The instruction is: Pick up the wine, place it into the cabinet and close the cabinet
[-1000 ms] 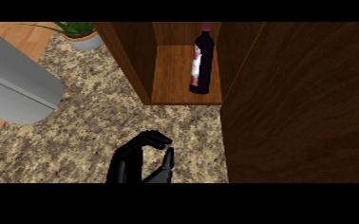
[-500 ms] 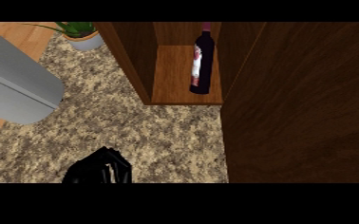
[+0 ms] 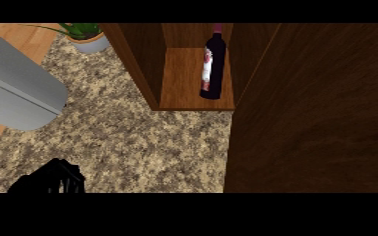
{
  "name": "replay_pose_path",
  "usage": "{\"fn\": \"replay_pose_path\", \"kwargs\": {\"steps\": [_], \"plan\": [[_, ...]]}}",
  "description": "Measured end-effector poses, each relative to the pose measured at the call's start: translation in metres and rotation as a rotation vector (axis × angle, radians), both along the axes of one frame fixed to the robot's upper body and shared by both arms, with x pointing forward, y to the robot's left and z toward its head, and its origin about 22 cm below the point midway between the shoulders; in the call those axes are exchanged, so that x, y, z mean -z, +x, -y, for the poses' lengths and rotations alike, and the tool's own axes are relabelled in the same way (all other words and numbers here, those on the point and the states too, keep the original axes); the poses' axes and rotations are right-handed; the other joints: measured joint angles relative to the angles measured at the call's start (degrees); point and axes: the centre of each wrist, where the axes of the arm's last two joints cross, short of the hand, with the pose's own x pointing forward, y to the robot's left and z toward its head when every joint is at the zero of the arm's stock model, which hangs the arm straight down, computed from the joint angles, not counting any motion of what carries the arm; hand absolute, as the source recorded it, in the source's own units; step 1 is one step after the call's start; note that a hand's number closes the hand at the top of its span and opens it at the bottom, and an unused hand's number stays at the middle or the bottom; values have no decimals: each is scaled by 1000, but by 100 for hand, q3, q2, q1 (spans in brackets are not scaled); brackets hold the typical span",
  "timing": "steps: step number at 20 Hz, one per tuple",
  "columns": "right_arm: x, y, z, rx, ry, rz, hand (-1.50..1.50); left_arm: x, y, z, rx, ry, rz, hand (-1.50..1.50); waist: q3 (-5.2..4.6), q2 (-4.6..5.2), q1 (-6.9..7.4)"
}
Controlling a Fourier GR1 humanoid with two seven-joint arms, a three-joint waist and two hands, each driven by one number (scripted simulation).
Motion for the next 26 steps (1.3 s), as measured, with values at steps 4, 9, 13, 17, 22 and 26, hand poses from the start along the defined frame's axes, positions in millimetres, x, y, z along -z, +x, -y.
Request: {"fn": "replay_pose_path", "kwargs": {"steps": [4, 9, 13, 17, 22, 26], "plan": [[4, -2, -28, -138, 62, -6, 150, -7, -3, -24, -22, 2, 7, 150, -3, -26, 0], [-2, 0, -61, -260, 69, 23, 150, -9, -5, -48, -39, 2, 4, 150, -16, -55, 1], [-10, -2, -88, -278, 28, 66, 150, -15, -7, -64, -39, 4, -8, 150, -21, -79, -20], [-27, -4, -103, -225, -55, 159, 150, -18, -7, -81, -37, 5, -8, 150, -28, -90, -26], [-36, -4, -115, -202, -94, 222, 150, -20, -8, -94, -28, 8, -13, 150, -34, -90, 35], [-37, -4, -117, -201, -107, 228, 150, -22, -9, -101, -10, 4, -14, 150, -42, -81, 110]]}}
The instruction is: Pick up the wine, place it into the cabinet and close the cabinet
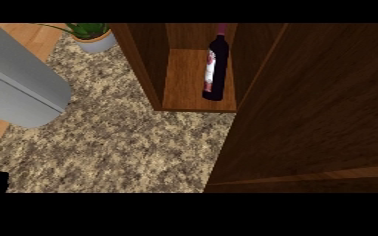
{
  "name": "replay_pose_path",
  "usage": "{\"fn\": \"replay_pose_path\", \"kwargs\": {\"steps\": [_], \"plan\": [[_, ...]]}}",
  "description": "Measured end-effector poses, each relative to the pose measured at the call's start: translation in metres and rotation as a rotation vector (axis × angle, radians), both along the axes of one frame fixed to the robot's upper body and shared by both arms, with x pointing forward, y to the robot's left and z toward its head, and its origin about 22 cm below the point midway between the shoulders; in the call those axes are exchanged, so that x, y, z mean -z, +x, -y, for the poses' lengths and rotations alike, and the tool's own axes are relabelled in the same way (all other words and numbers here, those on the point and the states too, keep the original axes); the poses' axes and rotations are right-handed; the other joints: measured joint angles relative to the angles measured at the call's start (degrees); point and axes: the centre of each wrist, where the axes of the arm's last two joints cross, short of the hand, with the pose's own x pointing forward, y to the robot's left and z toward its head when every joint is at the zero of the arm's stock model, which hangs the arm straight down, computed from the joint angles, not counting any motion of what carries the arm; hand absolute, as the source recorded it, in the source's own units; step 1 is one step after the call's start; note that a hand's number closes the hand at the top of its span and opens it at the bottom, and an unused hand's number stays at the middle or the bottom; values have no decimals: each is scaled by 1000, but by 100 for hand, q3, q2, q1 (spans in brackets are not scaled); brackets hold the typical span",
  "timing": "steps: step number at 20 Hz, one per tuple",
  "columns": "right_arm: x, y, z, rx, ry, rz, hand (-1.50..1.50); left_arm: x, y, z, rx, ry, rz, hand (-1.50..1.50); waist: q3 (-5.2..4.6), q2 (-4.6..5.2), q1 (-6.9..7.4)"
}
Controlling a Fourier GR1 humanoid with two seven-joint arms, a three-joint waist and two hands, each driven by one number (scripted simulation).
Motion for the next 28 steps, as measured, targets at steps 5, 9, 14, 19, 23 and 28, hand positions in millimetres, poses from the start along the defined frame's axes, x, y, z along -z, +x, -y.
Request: {"fn": "replay_pose_path", "kwargs": {"steps": [5, 9, 14, 19, 23, 28], "plan": [[1, 2, -2, -24, 0, 12, 150, -1, 1, -7, 14, -4, 1, 150, -9, 24, 86], [2, 3, -3, -40, 10, 2, 150, -3, 2, -11, 27, -10, 5, 150, -16, 39, 158], [4, 6, -4, -58, 27, -9, 150, -4, 2, -12, 53, -17, 4, 150, -24, 71, 257], [8, 9, -4, -70, 58, -42, 150, -5, 3, -15, 66, -16, 5, 150, -32, 124, 353], [7, 13, -3, -66, 67, -32, 150, -8, 6, -17, 77, -15, 12, 150, -37, 147, 414], [6, 16, -4, -70, 53, -7, 150, -8, 8, -16, 97, -19, 16, 150, -48, 197, 474]]}}
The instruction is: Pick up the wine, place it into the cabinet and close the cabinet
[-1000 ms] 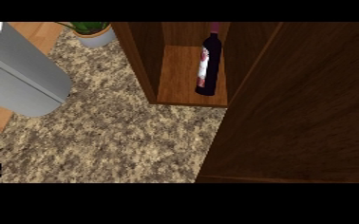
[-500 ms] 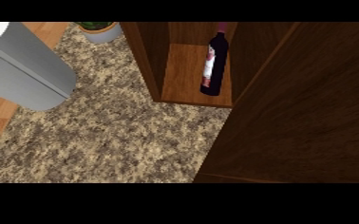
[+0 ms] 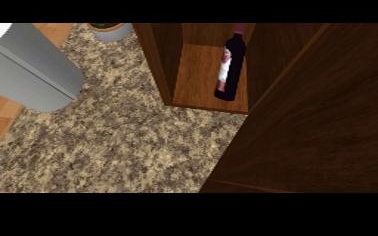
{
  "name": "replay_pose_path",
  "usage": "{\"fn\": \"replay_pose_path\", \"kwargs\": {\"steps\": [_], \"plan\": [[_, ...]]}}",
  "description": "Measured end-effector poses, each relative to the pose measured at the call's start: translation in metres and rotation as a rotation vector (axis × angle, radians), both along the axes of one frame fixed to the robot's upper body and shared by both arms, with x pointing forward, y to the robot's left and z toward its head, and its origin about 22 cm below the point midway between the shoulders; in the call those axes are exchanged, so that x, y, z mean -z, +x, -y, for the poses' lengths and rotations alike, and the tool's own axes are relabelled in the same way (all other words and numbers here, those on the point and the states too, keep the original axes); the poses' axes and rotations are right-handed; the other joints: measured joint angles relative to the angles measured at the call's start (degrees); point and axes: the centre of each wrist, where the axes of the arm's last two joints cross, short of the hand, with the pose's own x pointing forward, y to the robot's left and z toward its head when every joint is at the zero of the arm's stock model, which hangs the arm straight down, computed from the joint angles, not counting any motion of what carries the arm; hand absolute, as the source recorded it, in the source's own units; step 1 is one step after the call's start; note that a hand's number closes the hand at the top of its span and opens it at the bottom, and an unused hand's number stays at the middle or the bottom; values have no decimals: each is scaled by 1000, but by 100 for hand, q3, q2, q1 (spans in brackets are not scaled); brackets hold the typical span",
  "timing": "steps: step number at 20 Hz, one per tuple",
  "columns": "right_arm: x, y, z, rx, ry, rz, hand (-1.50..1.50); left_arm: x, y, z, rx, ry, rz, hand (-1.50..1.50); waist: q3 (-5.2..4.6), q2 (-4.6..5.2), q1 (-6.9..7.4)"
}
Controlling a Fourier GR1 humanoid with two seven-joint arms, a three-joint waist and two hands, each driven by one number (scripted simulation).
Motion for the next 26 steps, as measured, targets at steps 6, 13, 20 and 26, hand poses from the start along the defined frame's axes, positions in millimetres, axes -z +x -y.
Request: {"fn": "replay_pose_path", "kwargs": {"steps": [6, 13, 20, 26], "plan": [[0, 12, 2, 31, -8, 16, 150, -1, 3, 2, 18, -3, 6, 150, -9, 75, 117], [-7, 54, -10, 158, 15, 32, 150, -4, 9, 5, 54, -2, 20, 150, -9, 137, 319], [-27, 102, -44, 330, -8, 67, 150, -7, 16, 12, 93, -15, 33, 150, 10, 186, 548], [-51, 146, -71, 456, -34, 94, 150, -8, 22, 16, 115, -16, 39, 150, 24, 245, 683]]}}
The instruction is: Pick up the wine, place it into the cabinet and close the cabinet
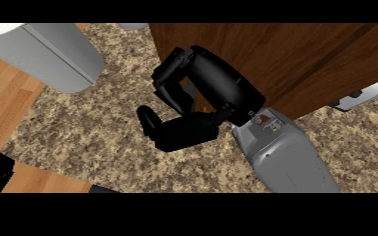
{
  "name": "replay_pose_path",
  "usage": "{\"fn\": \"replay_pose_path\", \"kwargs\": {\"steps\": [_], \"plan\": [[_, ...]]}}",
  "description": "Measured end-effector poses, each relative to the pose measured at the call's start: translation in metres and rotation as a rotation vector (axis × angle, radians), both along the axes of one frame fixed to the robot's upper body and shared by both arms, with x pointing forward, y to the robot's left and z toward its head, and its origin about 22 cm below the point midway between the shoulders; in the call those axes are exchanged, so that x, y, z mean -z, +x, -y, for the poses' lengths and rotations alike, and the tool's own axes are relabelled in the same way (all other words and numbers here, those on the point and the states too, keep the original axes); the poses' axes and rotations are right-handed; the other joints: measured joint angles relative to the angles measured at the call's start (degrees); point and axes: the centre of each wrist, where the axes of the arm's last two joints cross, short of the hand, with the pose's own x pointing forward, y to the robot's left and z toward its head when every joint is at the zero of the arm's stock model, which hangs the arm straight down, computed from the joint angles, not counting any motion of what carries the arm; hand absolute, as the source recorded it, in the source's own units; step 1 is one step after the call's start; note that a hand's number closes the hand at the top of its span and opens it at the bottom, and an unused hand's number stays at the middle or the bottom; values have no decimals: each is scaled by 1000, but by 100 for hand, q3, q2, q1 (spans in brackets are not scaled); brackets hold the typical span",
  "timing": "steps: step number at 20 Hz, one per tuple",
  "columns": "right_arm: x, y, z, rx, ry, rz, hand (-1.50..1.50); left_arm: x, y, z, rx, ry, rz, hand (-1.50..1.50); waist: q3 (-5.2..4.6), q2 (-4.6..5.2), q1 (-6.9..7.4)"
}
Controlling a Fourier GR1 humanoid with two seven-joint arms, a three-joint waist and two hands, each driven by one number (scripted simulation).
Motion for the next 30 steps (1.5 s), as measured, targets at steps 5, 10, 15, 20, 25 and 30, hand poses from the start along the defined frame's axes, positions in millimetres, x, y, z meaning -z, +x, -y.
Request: {"fn": "replay_pose_path", "kwargs": {"steps": [5, 10, 15, 20, 25, 30], "plan": [[-16, 32, -15, 69, -8, -29, 150, -2, 5, 3, 14, 0, 13, 150, 29, 33, 66], [-19, 45, -20, 60, 24, -105, 150, -2, 10, 4, 20, 0, 18, 150, 68, -13, 48], [-17, 52, -25, 43, 50, -175, 150, 2, 10, 3, 4, -7, 7, 150, 33, -96, -22], [-13, 56, -27, 26, 57, -194, 150, 4, 9, 1, -11, -9, -1, 150, -16, -167, -94], [-9, 60, -27, -17, 70, -180, 150, 7, 9, 0, -25, -13, -1, 150, -65, -198, -166], [-4, 64, -27, -70, 80, -150, 150, 8, 9, -2, -36, -10, -2, 150, -88, -209, -236]]}}
